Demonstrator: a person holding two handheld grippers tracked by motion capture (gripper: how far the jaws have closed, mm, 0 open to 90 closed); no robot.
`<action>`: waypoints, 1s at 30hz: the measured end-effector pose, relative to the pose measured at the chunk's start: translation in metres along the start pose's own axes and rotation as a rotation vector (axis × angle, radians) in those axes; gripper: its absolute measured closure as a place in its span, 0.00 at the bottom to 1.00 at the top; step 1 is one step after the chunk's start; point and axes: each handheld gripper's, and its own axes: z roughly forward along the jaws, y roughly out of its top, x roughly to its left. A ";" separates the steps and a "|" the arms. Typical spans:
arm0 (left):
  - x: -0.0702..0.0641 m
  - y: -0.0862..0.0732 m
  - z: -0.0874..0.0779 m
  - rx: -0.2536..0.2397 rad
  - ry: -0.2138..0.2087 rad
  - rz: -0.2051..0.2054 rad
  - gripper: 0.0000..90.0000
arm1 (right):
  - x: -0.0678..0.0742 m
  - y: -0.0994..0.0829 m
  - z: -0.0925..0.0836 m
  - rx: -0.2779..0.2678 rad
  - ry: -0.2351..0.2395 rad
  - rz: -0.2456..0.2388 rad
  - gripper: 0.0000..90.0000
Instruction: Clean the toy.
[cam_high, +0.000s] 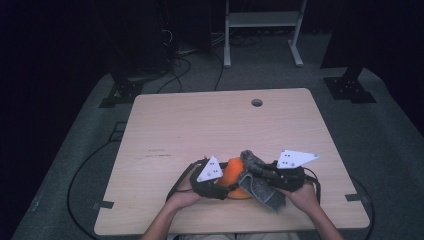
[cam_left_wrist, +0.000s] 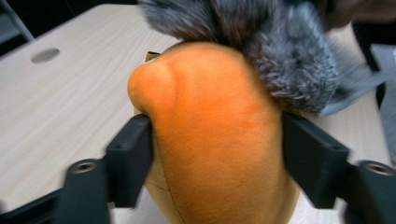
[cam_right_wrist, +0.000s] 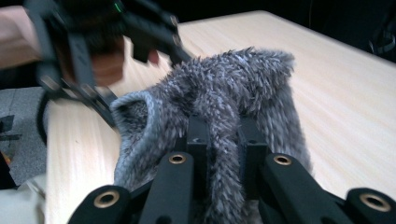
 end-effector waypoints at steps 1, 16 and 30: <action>0.003 0.001 0.001 -0.011 -0.015 -0.059 0.23 | -0.001 -0.004 0.001 -0.001 0.000 0.020 0.87; -0.004 -0.003 0.000 -0.008 -0.007 0.085 0.40 | -0.005 -0.003 -0.007 -0.003 -0.004 0.038 0.87; -0.005 0.002 0.003 -0.027 0.009 -0.002 0.36 | -0.001 -0.004 0.002 -0.006 0.076 0.049 0.87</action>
